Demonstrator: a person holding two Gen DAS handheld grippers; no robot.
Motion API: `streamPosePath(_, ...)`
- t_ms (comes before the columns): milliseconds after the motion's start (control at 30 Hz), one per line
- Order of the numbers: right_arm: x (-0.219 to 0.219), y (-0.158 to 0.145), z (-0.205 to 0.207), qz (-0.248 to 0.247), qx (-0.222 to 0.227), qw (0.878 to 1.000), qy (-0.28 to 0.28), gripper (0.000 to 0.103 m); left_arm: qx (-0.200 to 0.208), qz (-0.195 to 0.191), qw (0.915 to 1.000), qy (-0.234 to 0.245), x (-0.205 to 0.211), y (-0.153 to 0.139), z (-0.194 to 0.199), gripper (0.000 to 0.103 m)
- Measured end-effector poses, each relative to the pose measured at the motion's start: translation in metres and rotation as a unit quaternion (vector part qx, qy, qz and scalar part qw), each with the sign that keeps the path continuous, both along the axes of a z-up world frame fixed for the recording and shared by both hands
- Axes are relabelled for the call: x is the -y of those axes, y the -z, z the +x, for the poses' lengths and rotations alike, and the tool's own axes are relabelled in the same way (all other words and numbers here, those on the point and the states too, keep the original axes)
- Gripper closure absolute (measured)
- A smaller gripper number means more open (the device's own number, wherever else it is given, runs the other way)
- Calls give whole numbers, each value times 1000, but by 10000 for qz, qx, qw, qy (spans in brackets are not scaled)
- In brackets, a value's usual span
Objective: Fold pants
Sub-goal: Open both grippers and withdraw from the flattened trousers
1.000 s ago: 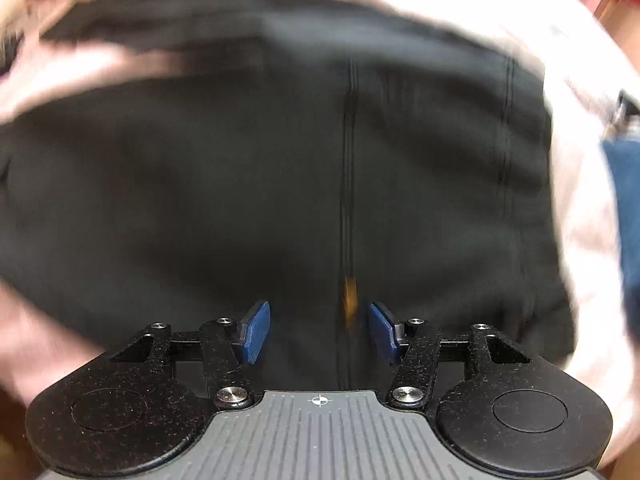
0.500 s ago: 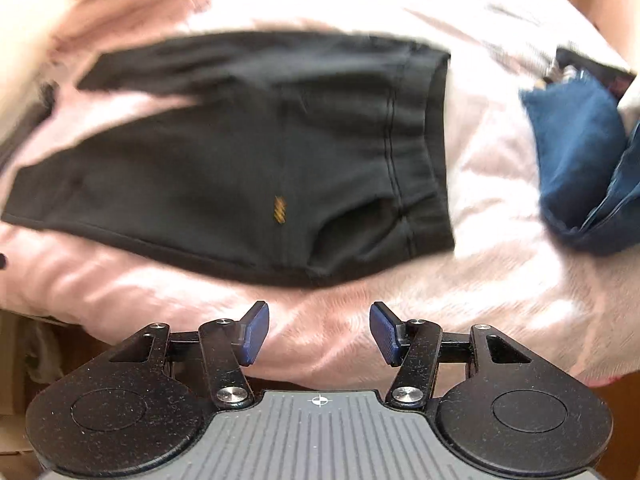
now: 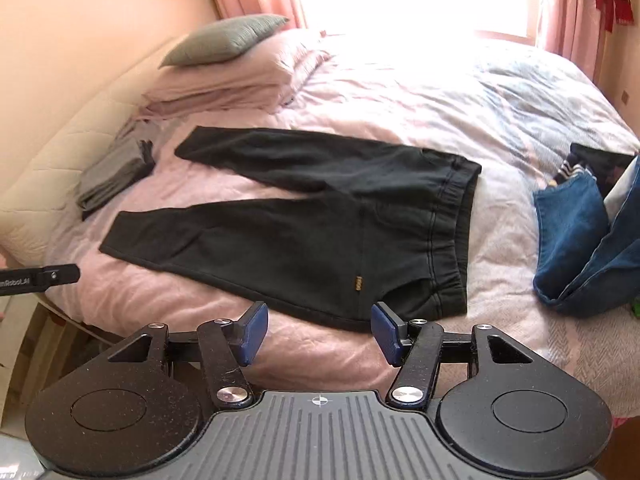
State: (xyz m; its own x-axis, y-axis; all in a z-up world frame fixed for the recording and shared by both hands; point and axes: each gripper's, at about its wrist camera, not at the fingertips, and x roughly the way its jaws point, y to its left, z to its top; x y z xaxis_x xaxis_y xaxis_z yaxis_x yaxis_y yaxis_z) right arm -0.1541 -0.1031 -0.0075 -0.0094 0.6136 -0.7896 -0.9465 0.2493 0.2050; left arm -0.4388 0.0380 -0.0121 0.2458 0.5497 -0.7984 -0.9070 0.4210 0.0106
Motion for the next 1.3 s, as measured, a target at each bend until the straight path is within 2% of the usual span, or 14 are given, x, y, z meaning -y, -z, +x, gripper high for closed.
streamPosePath(267,4,-11,-22,-49,35,10000,-41,48,-85,64,9997,229,11,-20,-11,15)
streamPosePath(833,13,-1,-42,-251,-44,9997,27,47,-244,-57,9989,400,22,-16,-21,15)
streamPosePath(1300,11,1,-38,-277,-80,9996,37,47,-288,-57,9988,400,23,-15,-18,15)
